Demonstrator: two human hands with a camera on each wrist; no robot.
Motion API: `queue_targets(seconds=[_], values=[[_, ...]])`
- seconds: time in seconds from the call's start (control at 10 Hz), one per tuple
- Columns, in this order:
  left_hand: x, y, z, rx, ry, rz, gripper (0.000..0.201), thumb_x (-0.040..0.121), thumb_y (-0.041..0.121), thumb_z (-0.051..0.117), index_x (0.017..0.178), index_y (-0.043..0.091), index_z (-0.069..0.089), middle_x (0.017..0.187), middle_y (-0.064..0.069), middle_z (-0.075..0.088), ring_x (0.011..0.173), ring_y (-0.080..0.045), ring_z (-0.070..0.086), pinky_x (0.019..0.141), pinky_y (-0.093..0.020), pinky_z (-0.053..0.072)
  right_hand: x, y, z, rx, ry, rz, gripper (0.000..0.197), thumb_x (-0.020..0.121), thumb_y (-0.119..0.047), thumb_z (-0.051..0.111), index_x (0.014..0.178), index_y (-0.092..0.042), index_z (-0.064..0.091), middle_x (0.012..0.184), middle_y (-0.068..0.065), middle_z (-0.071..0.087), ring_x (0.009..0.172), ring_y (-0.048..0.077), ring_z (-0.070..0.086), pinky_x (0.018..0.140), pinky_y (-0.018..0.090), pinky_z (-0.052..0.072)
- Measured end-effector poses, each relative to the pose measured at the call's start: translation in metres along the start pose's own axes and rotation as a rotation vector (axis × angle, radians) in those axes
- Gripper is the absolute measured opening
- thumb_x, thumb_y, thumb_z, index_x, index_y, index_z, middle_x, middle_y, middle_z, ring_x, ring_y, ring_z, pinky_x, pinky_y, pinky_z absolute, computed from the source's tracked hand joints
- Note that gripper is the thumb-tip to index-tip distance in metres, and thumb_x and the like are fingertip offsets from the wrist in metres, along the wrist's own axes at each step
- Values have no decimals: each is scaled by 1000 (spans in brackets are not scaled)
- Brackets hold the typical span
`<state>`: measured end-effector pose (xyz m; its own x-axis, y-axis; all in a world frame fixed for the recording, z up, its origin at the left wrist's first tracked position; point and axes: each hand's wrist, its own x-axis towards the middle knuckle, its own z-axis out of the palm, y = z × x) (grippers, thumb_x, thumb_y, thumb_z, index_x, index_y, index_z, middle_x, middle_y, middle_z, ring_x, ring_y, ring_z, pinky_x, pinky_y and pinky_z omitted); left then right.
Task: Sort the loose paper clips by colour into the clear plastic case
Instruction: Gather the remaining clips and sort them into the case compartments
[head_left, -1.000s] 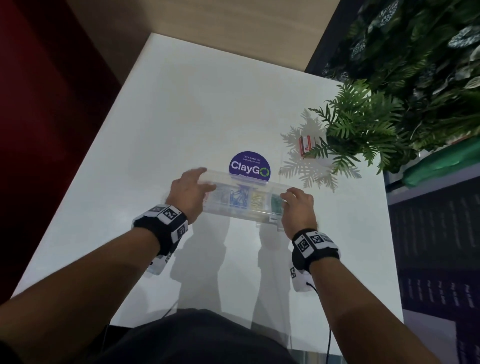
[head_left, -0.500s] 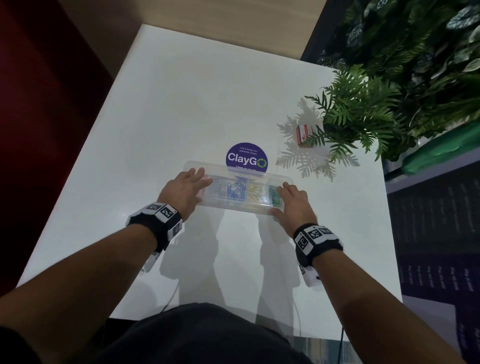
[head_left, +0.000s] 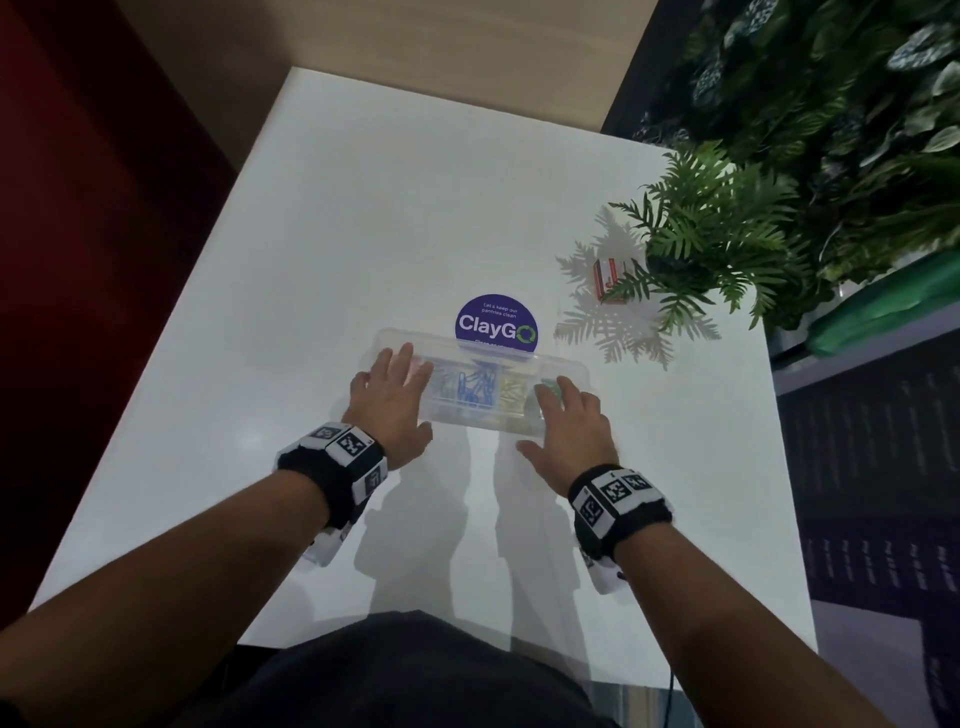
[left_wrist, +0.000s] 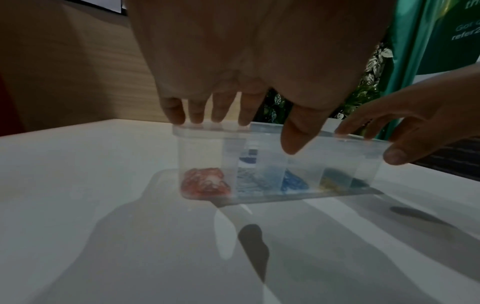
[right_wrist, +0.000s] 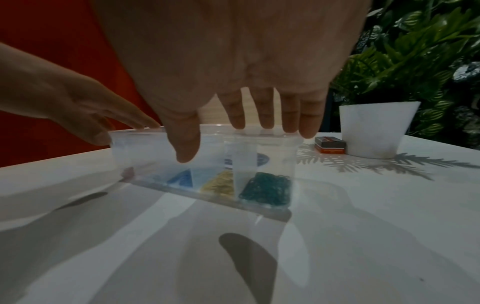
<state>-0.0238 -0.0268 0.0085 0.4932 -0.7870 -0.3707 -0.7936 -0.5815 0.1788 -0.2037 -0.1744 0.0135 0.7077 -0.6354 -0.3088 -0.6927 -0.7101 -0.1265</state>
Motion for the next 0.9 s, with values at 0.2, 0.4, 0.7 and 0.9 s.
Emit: queue_targets(seconds=[0.2,0.4,0.7,0.9], values=[[29,13,-14,-10,-156,-18,76,91,37,49,150,42,0,156,-15,-24,143,-38,-21,117,-51,-5,25,1,-9,48,-42,32,76,87,-45,58,147,-20,19,158,6,12,138,32,20,114,42,25],[62,18,-31,30,-185,-28,81,90,36,52,149,43,-3,156,-15,-25,143,-39,-21,117,-51,-4,58,4,-19,89,-83,77,81,86,-40,61,149,-22,14,159,5,3,143,34,9,117,45,21],[76,17,-43,-2,-128,-39,78,88,33,53,150,42,6,159,-12,-14,145,-36,-13,118,-52,0,74,3,-40,162,-140,118,78,84,-47,61,147,-22,21,159,6,6,144,34,11,114,48,26],[51,11,-59,-250,88,-27,65,90,25,54,149,26,27,160,-10,7,147,-29,8,119,-43,9,57,-16,-65,274,15,103,56,86,-43,59,132,-14,45,138,12,43,124,31,42,98,39,40]])
